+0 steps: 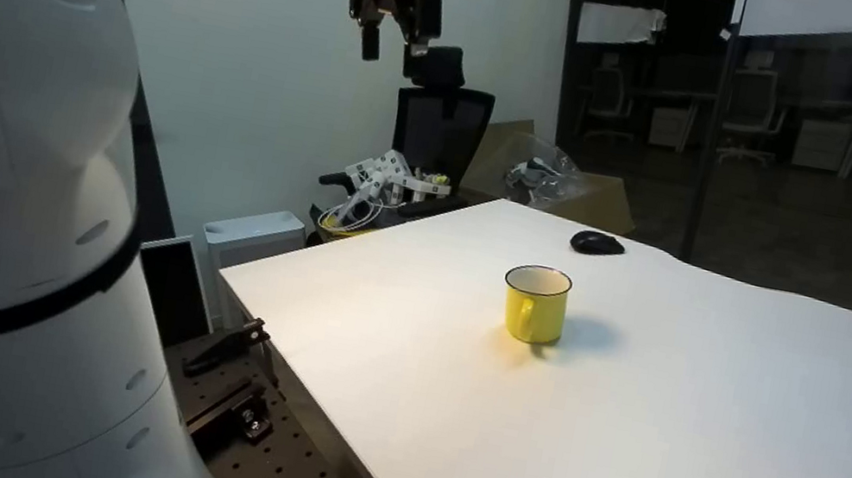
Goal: Move the cup on the table to the right
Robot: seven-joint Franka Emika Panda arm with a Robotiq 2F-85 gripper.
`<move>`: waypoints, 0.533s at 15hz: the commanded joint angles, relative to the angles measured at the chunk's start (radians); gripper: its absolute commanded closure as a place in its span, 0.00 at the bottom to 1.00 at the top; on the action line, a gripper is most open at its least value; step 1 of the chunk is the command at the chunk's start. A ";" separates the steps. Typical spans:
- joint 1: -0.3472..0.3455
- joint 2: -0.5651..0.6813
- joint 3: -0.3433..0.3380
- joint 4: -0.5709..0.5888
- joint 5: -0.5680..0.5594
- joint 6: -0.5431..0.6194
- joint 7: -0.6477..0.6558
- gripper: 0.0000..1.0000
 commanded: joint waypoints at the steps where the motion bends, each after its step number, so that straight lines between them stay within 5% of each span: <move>1: -0.013 0.005 0.013 0.001 -0.023 0.026 0.019 0.00; 8: -0.221 0.140 0.019 0.001 -0.292 0.179 0.189 0.00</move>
